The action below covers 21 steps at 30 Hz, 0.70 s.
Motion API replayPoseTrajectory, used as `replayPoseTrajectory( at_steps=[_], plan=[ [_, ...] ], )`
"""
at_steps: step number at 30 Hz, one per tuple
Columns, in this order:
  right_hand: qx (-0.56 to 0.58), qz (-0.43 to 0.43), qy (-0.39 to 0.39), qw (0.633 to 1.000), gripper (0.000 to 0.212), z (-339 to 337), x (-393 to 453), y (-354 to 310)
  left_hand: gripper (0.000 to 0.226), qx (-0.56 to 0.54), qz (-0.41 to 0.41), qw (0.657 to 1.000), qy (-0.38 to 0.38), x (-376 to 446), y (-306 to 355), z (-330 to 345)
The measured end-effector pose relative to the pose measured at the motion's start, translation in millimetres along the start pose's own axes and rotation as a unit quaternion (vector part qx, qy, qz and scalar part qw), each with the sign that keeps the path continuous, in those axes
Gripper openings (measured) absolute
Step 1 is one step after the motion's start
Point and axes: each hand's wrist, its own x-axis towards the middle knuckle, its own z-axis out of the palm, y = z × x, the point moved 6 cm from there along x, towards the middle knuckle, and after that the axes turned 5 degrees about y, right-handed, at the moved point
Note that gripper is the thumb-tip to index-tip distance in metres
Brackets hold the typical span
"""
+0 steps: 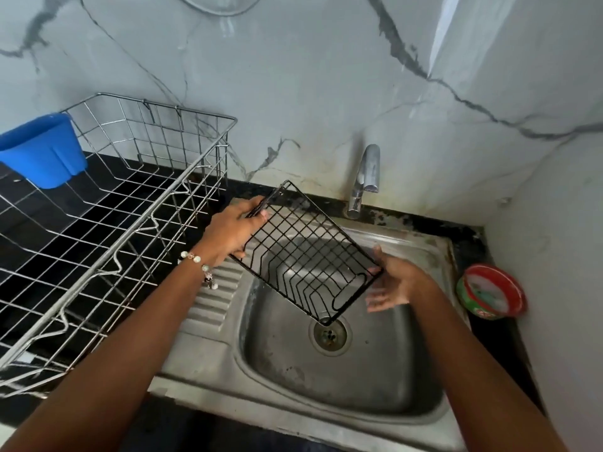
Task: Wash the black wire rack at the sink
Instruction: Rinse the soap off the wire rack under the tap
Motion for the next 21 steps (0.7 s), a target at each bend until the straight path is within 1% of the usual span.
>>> replayPoseTrajectory(
  at_steps=[1, 3, 5, 7, 8, 9, 10, 12, 13, 14, 15, 16, 17, 18, 19, 20, 21],
  plan=[
    [0.034, 0.028, -0.051, 0.998, 0.074, 0, -3, 11, 0.044, -0.036, 0.005, 0.999, -0.008, -3, 2, 2],
    [0.109, 0.061, -0.127, 0.984, 0.088, 1, -9, 28, 0.041, -0.102, 0.011, 0.994, -0.027, -7, 4, 10],
    [0.169, 0.062, -0.158, 0.971, 0.089, -1, -14, 33, 0.039, -0.152, 0.020, 0.987, -0.039, -12, 7, 19],
    [0.201, 0.037, -0.139, 0.969, 0.085, -6, -18, 30, 0.044, -0.176, 0.058, 0.981, -0.054, -16, 14, 26],
    [0.209, 0.018, -0.123, 0.970, 0.080, -10, -23, 26, 0.048, -0.165, 0.083, 0.980, -0.078, -18, 18, 30],
    [0.215, -0.004, -0.111, 0.970, 0.073, -13, -28, 22, 0.050, -0.147, 0.102, 0.977, -0.113, -20, 22, 36],
    [0.224, -0.029, -0.099, 0.969, 0.066, -16, -35, 19, 0.053, -0.136, 0.113, 0.970, -0.164, -23, 23, 43],
    [0.241, -0.084, -0.071, 0.964, 0.053, -24, -49, 13, 0.072, -0.170, 0.117, 0.942, -0.266, -31, 23, 55],
    [0.250, -0.113, -0.059, 0.960, 0.049, -29, -52, 13, 0.082, -0.218, 0.098, 0.926, -0.292, -30, 16, 60],
    [0.257, -0.143, -0.057, 0.954, 0.045, -33, -55, 13, 0.088, -0.277, 0.044, 0.913, -0.296, -27, 7, 63],
    [0.260, -0.179, -0.065, 0.947, 0.044, -36, -58, 13, 0.090, -0.340, -0.023, 0.892, -0.297, -24, -2, 68],
    [0.262, -0.218, -0.073, 0.937, 0.045, -39, -60, 13, 0.091, -0.370, -0.083, 0.879, -0.289, -23, -10, 74],
    [0.262, -0.256, -0.074, 0.928, 0.045, -42, -62, 13, 0.094, -0.381, -0.129, 0.870, -0.285, -25, -13, 81],
    [0.256, -0.293, -0.058, 0.919, 0.043, -46, -65, 14, 0.089, -0.367, -0.157, 0.874, -0.278, -28, -15, 87],
    [0.245, -0.332, -0.034, 0.910, 0.039, -50, -68, 15, 0.080, -0.347, -0.176, 0.878, -0.278, -33, -15, 93],
    [0.235, -0.368, -0.016, 0.899, 0.036, -53, -71, 17, 0.073, -0.330, -0.201, 0.876, -0.288, -38, -17, 98],
    [0.232, -0.399, -0.005, 0.887, 0.038, -54, -73, 19, 0.072, -0.321, -0.222, 0.870, -0.300, -46, -15, 104]
  ],
)
